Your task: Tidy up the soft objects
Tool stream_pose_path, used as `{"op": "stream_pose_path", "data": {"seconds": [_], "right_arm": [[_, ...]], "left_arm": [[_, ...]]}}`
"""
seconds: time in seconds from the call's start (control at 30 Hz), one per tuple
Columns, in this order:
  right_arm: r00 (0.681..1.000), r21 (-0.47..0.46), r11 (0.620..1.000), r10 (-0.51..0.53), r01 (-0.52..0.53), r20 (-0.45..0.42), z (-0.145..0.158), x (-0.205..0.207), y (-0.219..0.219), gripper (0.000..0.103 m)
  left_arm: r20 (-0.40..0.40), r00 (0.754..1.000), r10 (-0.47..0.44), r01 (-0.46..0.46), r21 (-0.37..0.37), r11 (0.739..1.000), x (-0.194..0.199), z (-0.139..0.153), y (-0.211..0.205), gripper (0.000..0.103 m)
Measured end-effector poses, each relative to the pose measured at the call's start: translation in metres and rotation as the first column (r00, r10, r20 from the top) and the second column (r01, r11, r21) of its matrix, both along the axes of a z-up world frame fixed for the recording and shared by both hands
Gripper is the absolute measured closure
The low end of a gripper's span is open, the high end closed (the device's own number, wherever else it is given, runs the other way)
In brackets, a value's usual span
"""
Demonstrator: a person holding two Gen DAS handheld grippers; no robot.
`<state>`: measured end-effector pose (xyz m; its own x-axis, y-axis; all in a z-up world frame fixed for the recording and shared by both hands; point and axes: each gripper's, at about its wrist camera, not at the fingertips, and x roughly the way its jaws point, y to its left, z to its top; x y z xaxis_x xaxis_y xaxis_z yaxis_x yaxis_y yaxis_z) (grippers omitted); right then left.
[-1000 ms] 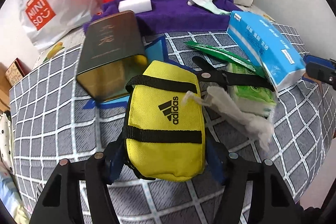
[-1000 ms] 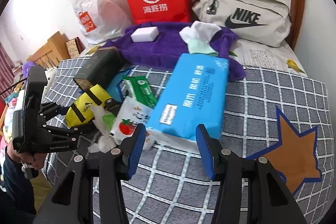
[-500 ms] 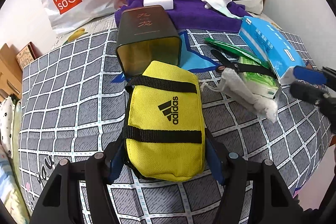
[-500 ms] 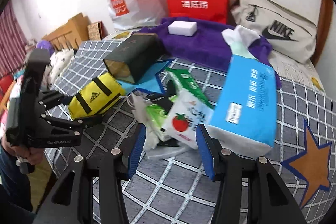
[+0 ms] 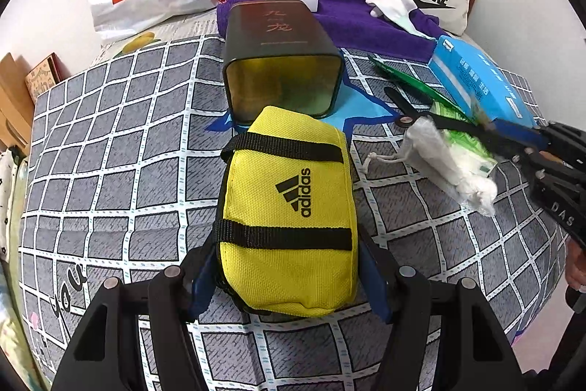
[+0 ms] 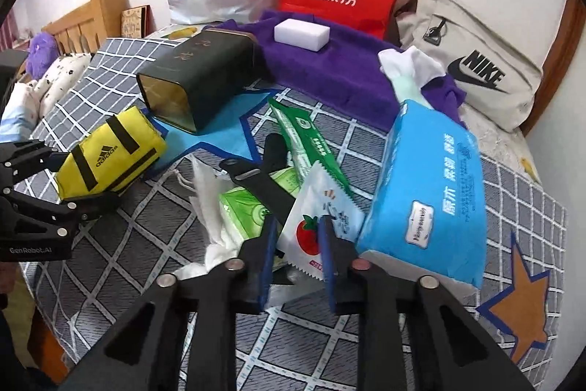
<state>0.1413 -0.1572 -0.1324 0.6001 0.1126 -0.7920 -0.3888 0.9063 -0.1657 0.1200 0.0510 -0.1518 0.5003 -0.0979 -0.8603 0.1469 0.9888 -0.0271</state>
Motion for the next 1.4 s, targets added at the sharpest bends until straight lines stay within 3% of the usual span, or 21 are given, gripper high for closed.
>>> {"op": "stream_pose_path", "data": {"seconds": [0.13,0.33,0.8,0.97,1.4], "right_arm": [[1.000,0.009,1.000,-0.008,0.008,0.030,0.015,-0.009,-0.009,0.094],[1.000,0.106,0.994,-0.005,0.005,0.005,0.033,-0.024,-0.027,0.097],[0.991,0.119,0.993,-0.006,0.022,-0.136,-0.004,-0.018,-0.033,0.091],[0.996,0.138,0.990,-0.002,0.014,-0.085,0.004,-0.022,-0.040,0.097],[0.999,0.180,0.983,-0.040,0.045,-0.031,0.041,-0.022,-0.063,0.097]], "left_arm": [[0.004,1.000,-0.001,0.001,-0.007,1.000,0.000,0.000,0.000,0.038],[0.006,1.000,-0.004,0.004,-0.001,1.000,0.000,-0.001,-0.001,0.038],[-0.006,1.000,0.013,-0.013,-0.012,1.000,0.002,-0.001,0.000,0.038],[0.014,1.000,0.013,-0.013,-0.033,0.999,0.002,0.004,0.001,0.039],[0.067,0.998,0.020,-0.016,-0.066,0.998,-0.007,0.047,-0.002,0.039]]}}
